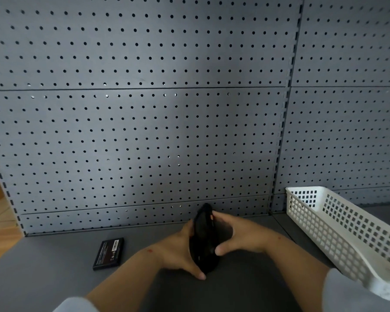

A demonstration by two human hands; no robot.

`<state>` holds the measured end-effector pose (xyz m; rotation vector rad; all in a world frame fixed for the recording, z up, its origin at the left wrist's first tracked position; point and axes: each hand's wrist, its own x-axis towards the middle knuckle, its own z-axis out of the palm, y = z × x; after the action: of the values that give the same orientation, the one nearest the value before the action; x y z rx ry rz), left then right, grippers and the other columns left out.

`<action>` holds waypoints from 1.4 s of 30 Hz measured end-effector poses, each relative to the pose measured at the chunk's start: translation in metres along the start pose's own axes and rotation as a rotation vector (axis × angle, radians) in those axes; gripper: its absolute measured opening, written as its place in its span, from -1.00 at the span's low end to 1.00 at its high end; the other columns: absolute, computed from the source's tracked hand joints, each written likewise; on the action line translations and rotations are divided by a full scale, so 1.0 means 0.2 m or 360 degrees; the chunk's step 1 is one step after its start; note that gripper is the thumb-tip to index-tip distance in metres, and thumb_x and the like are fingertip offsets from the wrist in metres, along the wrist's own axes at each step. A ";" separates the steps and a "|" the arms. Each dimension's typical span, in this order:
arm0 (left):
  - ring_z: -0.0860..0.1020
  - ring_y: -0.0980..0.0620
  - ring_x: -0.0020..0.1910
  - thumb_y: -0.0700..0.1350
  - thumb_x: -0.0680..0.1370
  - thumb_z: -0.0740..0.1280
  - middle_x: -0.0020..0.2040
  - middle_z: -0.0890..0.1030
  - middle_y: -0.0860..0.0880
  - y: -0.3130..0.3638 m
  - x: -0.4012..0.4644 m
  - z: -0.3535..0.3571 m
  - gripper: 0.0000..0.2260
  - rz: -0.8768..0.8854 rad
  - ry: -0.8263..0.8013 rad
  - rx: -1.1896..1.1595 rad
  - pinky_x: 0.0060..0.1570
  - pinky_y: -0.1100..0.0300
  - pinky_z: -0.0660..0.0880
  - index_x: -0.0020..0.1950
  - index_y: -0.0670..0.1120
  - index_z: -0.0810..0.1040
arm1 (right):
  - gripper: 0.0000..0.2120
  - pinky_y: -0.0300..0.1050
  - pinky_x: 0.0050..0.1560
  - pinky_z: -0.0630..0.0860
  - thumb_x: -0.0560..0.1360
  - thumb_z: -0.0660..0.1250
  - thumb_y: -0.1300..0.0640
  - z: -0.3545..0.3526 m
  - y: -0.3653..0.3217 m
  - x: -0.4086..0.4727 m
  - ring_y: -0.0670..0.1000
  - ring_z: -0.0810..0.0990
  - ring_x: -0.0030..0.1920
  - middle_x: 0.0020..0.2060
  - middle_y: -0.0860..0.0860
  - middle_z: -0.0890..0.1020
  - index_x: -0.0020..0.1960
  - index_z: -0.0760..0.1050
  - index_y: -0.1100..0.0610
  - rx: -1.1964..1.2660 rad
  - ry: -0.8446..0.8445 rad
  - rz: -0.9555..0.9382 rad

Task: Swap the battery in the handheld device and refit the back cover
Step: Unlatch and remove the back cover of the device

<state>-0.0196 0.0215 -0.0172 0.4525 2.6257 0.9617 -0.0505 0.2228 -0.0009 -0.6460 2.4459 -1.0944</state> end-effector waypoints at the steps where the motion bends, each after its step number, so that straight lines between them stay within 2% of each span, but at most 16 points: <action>1: 0.25 0.22 0.33 -0.06 0.23 0.57 0.32 0.30 0.17 0.02 0.00 0.01 0.14 -0.0014 0.0001 -0.0051 0.21 0.44 0.17 0.45 0.04 -0.27 | 0.02 -0.01 0.47 0.22 0.18 0.56 -0.04 0.01 -0.02 0.00 -0.08 0.27 0.43 0.46 -0.10 0.25 0.48 0.07 -0.05 0.0020 0.0035 -0.0005; 4: 0.26 0.23 0.33 -0.06 0.25 0.56 0.44 0.26 0.08 0.05 0.01 0.00 0.21 -0.0027 0.0021 -0.0124 0.24 0.40 0.18 0.41 0.01 -0.45 | -0.06 -0.06 0.37 0.36 0.22 0.54 -0.05 0.04 -0.09 0.02 -0.04 0.41 0.33 0.43 -0.05 0.32 0.46 0.12 -0.03 -0.0097 0.0113 -0.0014; 7: 0.21 0.25 0.31 -0.04 0.25 0.56 0.47 0.21 0.05 0.04 -0.01 -0.02 0.19 -0.0041 0.0044 -0.0135 0.24 0.41 0.16 0.44 0.00 -0.40 | -0.12 -0.08 0.33 0.39 0.24 0.53 -0.07 0.08 -0.14 0.04 -0.03 0.42 0.31 0.39 -0.04 0.37 0.44 0.18 0.02 -0.0223 0.0159 -0.0039; 12: 0.23 0.13 0.38 0.03 0.23 0.56 0.46 0.24 0.03 -0.03 -0.06 -0.03 0.18 -0.0132 0.0054 -0.0046 0.31 0.33 0.15 0.46 -0.02 -0.34 | -0.32 -0.15 0.35 0.34 0.33 0.48 0.00 0.11 -0.10 0.03 -0.07 0.39 0.34 0.37 -0.02 0.42 0.38 0.32 0.04 -0.0099 0.0092 -0.0007; 15: 0.04 0.04 0.49 0.27 0.11 0.51 0.52 0.08 -0.01 -0.08 -0.10 -0.02 0.26 -0.0184 0.0021 0.0156 0.49 0.06 -0.08 0.46 -0.02 -0.33 | -0.33 -0.25 0.31 0.22 0.38 0.43 -0.04 0.13 -0.04 0.02 -0.05 0.33 0.38 0.32 -0.12 0.38 0.42 0.26 0.05 -0.0141 0.0051 0.0070; 17: -0.13 0.00 0.51 0.46 -0.05 0.36 0.54 -0.07 -0.06 -0.10 -0.11 -0.02 0.35 -0.0233 -0.0018 0.0302 0.48 -0.03 -0.23 0.46 -0.04 -0.32 | -0.29 -0.18 0.40 0.18 0.39 0.40 -0.11 0.15 -0.01 0.03 -0.02 0.28 0.42 0.42 -0.06 0.31 0.44 0.21 0.01 -0.0166 0.0039 0.0094; 18: -0.13 -0.02 0.51 0.47 -0.07 0.35 0.54 -0.06 -0.08 -0.11 -0.10 -0.02 0.35 -0.0255 -0.0029 0.0327 0.48 -0.04 -0.22 0.46 -0.04 -0.32 | -0.28 -0.12 0.43 0.17 0.38 0.39 -0.14 0.15 0.01 0.03 0.00 0.24 0.44 0.46 -0.02 0.27 0.45 0.19 -0.01 -0.0183 0.0040 0.0116; 21: -0.09 -0.10 0.51 0.43 -0.01 0.42 0.54 -0.02 -0.11 -0.12 -0.10 -0.02 0.32 -0.0276 -0.0040 0.0335 0.49 -0.04 -0.05 0.45 0.02 -0.34 | -0.26 -0.06 0.46 0.11 0.38 0.37 -0.18 0.15 0.03 0.04 0.01 0.16 0.48 0.50 -0.01 0.18 0.46 0.15 -0.06 -0.0219 0.0021 0.0146; 24: -0.09 -0.09 0.51 0.49 -0.09 0.32 0.54 -0.03 -0.10 -0.12 -0.11 -0.01 0.35 -0.0244 -0.0011 0.0321 0.49 0.05 -0.03 0.46 0.01 -0.33 | -0.27 -0.09 0.46 0.10 0.39 0.37 -0.17 0.13 0.04 0.05 -0.01 0.16 0.48 0.50 -0.02 0.18 0.46 0.16 -0.05 -0.0200 -0.0003 0.0139; 26: 0.00 -0.06 0.51 0.46 -0.04 0.36 0.54 0.03 -0.11 -0.13 -0.12 -0.01 0.33 -0.0216 0.0038 0.0333 0.47 0.14 0.03 0.47 -0.04 -0.29 | -0.34 -0.16 0.40 0.14 0.41 0.36 -0.13 0.12 0.05 0.05 -0.04 0.22 0.45 0.47 -0.02 0.26 0.44 0.22 -0.02 -0.0175 -0.0003 0.0132; 29: 0.13 -0.03 0.48 0.48 -0.04 0.31 0.52 0.11 -0.10 -0.13 -0.11 0.01 0.31 -0.0159 0.0117 0.0380 0.44 0.18 0.11 0.49 -0.05 -0.23 | -0.58 -0.26 0.24 0.28 0.49 0.28 -0.08 0.10 0.05 0.06 -0.09 0.43 0.30 0.32 0.00 0.49 0.31 0.43 0.03 -0.0162 0.0158 0.0117; 32: 0.10 0.00 0.49 0.52 -0.06 0.27 0.53 0.08 -0.07 -0.13 -0.11 0.03 0.31 -0.0142 0.0166 0.0418 0.44 0.19 0.09 0.49 -0.06 -0.20 | -0.69 -0.11 0.21 0.45 0.54 0.23 -0.01 0.08 0.04 0.12 0.02 0.57 0.17 0.17 0.11 0.62 0.17 0.56 0.11 -0.0330 0.0309 0.0107; 34: 0.09 0.01 0.49 0.56 -0.11 0.19 0.53 0.08 -0.05 -0.13 -0.10 0.05 0.34 -0.0142 0.0208 0.0424 0.44 0.18 0.10 0.49 -0.05 -0.19 | -0.68 -0.11 0.26 0.41 0.54 0.23 0.02 0.07 0.03 0.16 0.04 0.54 0.21 0.22 0.11 0.59 0.23 0.52 0.13 -0.0484 0.0346 0.0073; 37: 0.11 0.02 0.48 0.57 -0.13 0.20 0.53 0.09 -0.04 -0.14 -0.09 0.06 0.35 -0.0151 0.0246 0.0424 0.43 0.17 0.13 0.50 -0.03 -0.17 | -0.62 -0.13 0.36 0.29 0.55 0.22 0.06 0.05 0.01 0.21 0.04 0.42 0.34 0.34 0.08 0.48 0.34 0.40 0.12 -0.0686 0.0312 0.0059; 39: 0.12 0.03 0.48 0.55 -0.12 0.24 0.53 0.10 -0.04 -0.14 -0.09 0.06 0.35 -0.0154 0.0241 0.0429 0.42 0.19 0.13 0.50 -0.03 -0.16 | -0.63 -0.12 0.39 0.25 0.56 0.21 0.08 0.05 -0.01 0.24 0.06 0.37 0.38 0.37 0.09 0.44 0.34 0.39 0.15 -0.0791 0.0241 0.0077; 42: 0.12 0.04 0.48 0.57 -0.15 0.15 0.53 0.10 -0.05 -0.13 -0.09 0.05 0.35 -0.0149 0.0253 0.0451 0.41 0.21 0.11 0.50 -0.04 -0.15 | -0.62 -0.14 0.39 0.25 0.56 0.20 0.11 0.02 -0.05 0.28 0.07 0.37 0.39 0.37 0.12 0.44 0.34 0.38 0.20 -0.0892 0.0157 0.0108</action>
<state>-0.0044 0.0004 -0.0391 0.3250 2.9130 0.6212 -0.0918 0.1848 -0.0047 -0.6699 2.8537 -0.4095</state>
